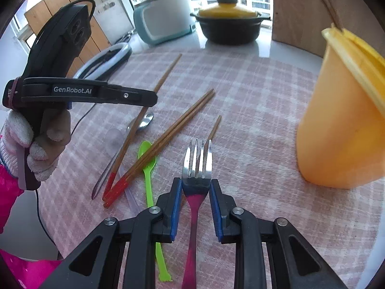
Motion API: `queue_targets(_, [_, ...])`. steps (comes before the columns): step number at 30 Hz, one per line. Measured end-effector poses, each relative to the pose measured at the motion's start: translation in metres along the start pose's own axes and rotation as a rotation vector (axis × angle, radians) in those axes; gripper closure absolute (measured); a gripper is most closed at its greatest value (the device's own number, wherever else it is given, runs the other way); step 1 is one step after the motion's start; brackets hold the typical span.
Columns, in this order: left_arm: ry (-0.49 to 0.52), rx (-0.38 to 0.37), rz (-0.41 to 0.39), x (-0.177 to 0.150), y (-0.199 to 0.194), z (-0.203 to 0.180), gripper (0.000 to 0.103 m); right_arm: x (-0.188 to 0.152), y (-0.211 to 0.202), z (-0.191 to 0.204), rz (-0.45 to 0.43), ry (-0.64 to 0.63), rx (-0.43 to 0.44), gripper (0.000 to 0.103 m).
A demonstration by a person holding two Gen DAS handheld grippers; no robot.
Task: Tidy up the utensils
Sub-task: 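Grasp the steel fork with the right gripper while the left gripper grasps a chopstick, then lift the fork and chopstick and carry both toward the yellow container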
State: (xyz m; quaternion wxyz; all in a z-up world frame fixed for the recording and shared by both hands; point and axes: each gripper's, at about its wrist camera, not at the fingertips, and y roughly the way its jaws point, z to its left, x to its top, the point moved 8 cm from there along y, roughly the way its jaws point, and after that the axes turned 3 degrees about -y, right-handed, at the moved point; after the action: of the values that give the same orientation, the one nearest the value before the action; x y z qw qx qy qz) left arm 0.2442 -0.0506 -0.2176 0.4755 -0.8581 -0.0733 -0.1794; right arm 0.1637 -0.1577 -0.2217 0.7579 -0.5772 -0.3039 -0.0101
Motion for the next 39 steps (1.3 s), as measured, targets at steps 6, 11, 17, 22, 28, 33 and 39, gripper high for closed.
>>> queue_targets(6, [0.04, -0.007, -0.039, 0.0, -0.018, -0.017, 0.099, 0.0, -0.025, 0.004, -0.076, -0.02, -0.011, 0.081])
queue_targets(11, [0.075, -0.023, -0.062, -0.002, -0.03, -0.033, 0.099, 0.003, -0.045, 0.011, -0.148, -0.076, -0.03, 0.081])
queue_targets(17, [0.11, -0.042, -0.083, -0.006, -0.042, -0.052, 0.099, 0.003, -0.059, 0.016, -0.193, -0.107, -0.054, 0.081])
queue_targets(22, [0.142, -0.049, -0.107, -0.006, -0.054, -0.067, 0.099, 0.004, -0.069, 0.016, -0.227, -0.104, -0.056, 0.081])
queue_targets(28, [0.166, -0.049, -0.129, -0.004, -0.062, -0.079, 0.099, 0.007, -0.079, 0.017, -0.26, -0.116, -0.069, 0.081])
queue_targets(33, [0.17, -0.049, -0.15, -0.003, -0.071, -0.082, 0.099, 0.009, -0.088, 0.019, -0.29, -0.121, -0.075, 0.081])
queue_targets(39, [0.182, -0.044, -0.188, 0.0, -0.085, -0.089, 0.099, 0.016, -0.101, 0.018, -0.333, -0.111, -0.076, 0.081])
